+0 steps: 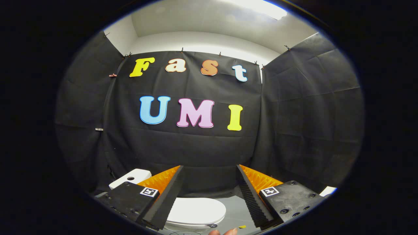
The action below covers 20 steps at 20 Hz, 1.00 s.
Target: Open the toilet lid.
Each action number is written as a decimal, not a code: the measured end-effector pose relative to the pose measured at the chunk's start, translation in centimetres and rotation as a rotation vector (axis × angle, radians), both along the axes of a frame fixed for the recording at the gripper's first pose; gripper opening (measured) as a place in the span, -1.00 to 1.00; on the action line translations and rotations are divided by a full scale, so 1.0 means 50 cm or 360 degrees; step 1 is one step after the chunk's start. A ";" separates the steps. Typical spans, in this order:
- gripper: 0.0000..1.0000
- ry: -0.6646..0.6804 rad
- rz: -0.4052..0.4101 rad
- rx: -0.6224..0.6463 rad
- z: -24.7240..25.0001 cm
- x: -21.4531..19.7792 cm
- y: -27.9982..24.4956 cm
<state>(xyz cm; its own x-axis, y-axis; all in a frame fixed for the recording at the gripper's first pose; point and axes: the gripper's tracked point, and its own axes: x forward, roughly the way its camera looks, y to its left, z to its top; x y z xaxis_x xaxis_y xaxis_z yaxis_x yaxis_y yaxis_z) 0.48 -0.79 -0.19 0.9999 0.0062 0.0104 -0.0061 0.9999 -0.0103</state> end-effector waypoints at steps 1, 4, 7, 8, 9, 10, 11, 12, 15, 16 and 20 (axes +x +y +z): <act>0.96 -0.0019 -0.0002 -0.0015 -0.003 0.004 -0.003; 0.96 -0.0083 0.0008 0.0000 -0.027 0.012 -0.003; 0.96 -0.0068 0.0009 0.0029 -0.097 0.034 -0.015; 0.96 -0.0057 0.0002 0.0029 -0.125 0.041 -0.023; 0.96 -0.0055 -0.0001 0.0030 -0.151 0.050 -0.028; 0.96 -0.0066 0.0003 0.0041 -0.171 0.056 -0.032; 0.96 -0.0086 0.0020 0.0051 -0.191 0.058 -0.031; 0.96 -0.0098 0.0033 0.0048 -0.214 0.063 -0.032; 0.96 -0.0046 0.0123 0.0091 -0.304 0.076 -0.021; 0.96 -0.0028 0.0156 0.0125 -0.330 0.078 -0.017; 0.96 0.0081 0.0276 0.0262 -0.441 0.086 -0.004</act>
<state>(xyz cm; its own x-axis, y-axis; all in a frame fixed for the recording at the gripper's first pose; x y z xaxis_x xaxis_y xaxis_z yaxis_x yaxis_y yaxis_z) 4.76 -0.98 -22.23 0.9834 0.1800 -0.0249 -0.1739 0.9721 0.1575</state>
